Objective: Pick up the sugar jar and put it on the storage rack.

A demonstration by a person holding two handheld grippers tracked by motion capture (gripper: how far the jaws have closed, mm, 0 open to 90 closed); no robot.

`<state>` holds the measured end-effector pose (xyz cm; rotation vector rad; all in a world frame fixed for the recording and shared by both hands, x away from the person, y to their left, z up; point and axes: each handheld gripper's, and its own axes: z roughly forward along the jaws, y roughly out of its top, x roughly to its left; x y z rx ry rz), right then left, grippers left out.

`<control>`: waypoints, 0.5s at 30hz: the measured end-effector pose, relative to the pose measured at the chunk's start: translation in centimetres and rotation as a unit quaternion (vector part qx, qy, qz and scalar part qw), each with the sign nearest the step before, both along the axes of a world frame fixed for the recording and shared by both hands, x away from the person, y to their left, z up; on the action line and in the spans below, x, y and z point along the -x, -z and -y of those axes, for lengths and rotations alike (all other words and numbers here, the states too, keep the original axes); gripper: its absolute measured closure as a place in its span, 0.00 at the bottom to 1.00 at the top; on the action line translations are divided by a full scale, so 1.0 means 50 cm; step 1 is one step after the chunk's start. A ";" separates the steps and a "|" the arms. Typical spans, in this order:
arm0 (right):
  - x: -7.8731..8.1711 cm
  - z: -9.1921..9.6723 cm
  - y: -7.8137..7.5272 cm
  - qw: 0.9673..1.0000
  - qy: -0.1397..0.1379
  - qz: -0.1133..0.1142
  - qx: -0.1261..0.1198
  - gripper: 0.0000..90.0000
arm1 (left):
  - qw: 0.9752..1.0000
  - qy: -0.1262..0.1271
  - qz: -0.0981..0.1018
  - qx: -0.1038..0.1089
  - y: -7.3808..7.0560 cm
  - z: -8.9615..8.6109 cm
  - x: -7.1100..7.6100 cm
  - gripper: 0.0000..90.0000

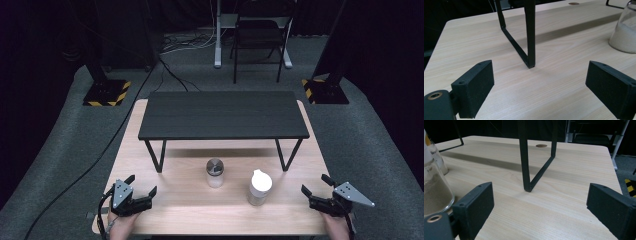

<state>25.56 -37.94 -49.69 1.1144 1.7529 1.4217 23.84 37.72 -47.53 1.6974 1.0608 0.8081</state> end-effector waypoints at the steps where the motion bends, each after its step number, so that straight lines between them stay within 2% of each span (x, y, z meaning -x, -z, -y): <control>1: -0.001 0.000 0.000 1.000 -0.001 -0.001 0.002 0.07 | 1.000 0.003 0.002 -0.001 0.001 0.000 0.000 0.09; 5: -0.001 -0.002 -0.001 1.000 -0.001 -0.002 0.003 0.07 | 1.000 0.009 0.003 -0.003 0.000 -0.003 0.001 0.09; 11: -0.002 -0.007 -0.003 1.000 -0.004 -0.005 0.010 0.08 | 1.000 0.021 0.010 0.011 0.000 -0.005 -0.003 0.09; 14: -0.001 -0.008 -0.004 1.000 -0.003 -0.003 0.012 0.08 | 0.999 0.031 0.010 0.013 -0.004 0.001 -0.009 0.09; 15: -0.001 -0.008 -0.004 1.000 -0.003 -0.004 0.012 0.08 | 0.999 0.044 0.008 0.015 -0.009 0.003 -0.015 0.09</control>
